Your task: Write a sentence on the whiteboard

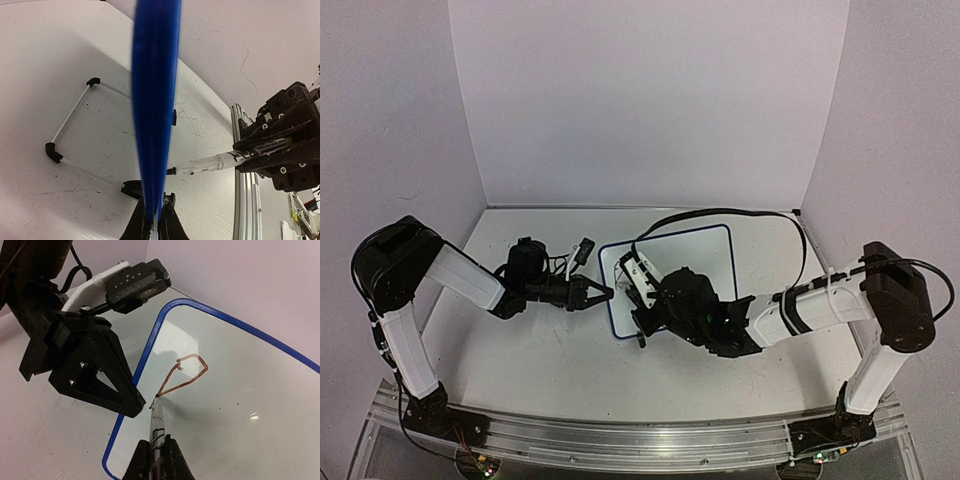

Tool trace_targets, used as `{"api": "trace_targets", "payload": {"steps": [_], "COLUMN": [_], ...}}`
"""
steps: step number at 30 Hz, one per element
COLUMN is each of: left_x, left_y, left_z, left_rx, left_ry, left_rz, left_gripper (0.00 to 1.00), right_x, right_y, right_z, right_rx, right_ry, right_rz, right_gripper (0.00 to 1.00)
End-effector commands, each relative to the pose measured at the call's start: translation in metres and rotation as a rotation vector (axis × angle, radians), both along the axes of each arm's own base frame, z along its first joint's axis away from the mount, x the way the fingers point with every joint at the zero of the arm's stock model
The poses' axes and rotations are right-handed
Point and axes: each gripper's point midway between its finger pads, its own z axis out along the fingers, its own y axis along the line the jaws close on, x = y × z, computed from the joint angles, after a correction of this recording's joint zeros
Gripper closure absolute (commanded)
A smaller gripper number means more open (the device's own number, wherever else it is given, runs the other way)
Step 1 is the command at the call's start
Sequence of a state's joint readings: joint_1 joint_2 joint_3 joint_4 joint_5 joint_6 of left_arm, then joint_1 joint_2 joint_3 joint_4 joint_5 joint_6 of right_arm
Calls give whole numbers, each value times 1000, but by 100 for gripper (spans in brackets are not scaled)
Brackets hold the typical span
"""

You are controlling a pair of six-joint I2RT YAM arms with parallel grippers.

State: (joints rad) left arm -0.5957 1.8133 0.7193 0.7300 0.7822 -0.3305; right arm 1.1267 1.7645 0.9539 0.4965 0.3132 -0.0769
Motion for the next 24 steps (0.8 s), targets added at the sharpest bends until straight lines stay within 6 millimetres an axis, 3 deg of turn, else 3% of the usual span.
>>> {"api": "trace_targets", "payload": {"steps": [1, 24], "left_x": [7, 7], "left_y": [6, 6], "left_z": [-13, -12], "left_rx": [65, 64], "left_ry": [20, 20], "left_rz": [49, 48], "left_gripper": [100, 100], "right_x": [9, 14], "right_y": [-3, -26], "right_z": [13, 15], "right_rx": [35, 23], "right_ry": [-19, -31], "right_rz": [-61, -157], "right_gripper": [100, 100]}}
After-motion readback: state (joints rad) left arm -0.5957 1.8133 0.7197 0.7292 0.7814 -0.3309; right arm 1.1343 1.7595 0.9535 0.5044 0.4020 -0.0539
